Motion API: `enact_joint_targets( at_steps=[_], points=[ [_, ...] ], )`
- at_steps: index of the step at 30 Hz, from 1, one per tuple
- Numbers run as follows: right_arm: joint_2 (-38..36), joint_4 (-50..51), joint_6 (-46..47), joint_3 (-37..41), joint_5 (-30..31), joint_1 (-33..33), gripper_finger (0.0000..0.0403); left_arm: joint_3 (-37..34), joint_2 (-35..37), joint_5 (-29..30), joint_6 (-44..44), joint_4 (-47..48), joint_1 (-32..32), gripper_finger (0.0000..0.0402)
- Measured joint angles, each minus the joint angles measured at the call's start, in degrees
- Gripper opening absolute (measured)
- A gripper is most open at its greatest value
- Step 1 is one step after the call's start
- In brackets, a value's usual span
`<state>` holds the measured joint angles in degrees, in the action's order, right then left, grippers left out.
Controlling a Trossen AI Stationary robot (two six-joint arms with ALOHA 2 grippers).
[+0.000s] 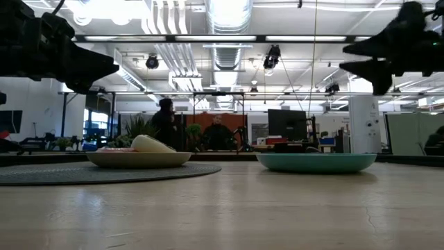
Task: Pick & Place donuts
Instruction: Return to Home Position
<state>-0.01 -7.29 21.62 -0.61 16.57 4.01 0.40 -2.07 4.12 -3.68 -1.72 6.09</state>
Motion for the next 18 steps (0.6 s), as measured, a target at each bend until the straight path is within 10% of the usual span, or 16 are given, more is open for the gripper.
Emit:
enact_joint_targets(
  at_steps=[6, 18],
  points=[
    [0.0, 2.3, -22.1, 0.0, -21.3, -1.5, 0.0203, 0.0, -0.2, 0.0, 0.0, 0.0, 0.0, 0.0122],
    [0.2, 4.0, -23.3, 0.0, -22.5, -1.4, 0.0203, 0.0, -0.2, 0.0, 0.0, 0.0, 0.0, 0.0122]
  ],
)
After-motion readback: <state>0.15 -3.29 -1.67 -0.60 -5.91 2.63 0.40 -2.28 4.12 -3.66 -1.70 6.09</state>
